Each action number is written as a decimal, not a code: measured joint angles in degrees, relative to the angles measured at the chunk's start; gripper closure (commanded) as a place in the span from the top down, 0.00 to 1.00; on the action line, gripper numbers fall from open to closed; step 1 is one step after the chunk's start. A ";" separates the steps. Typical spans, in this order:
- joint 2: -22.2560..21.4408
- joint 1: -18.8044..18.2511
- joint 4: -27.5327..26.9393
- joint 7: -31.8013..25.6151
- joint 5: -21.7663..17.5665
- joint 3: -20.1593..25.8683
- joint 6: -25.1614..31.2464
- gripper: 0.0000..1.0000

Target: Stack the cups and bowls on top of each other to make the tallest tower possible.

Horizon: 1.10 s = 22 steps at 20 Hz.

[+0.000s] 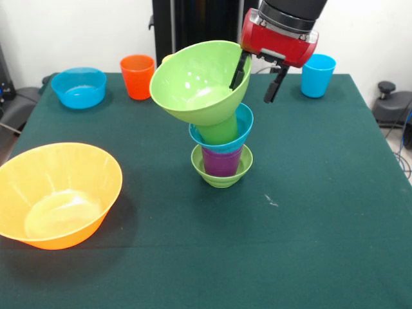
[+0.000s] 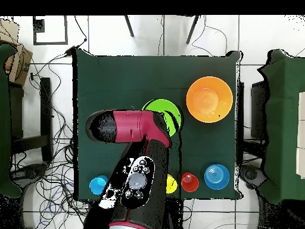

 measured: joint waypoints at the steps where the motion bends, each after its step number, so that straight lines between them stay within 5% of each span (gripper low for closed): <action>1: -0.03 0.00 0.00 0.00 0.00 -0.01 0.00 1.00; 22: -10.38 -2.32 0.41 0.00 -0.05 -0.57 6.18 1.00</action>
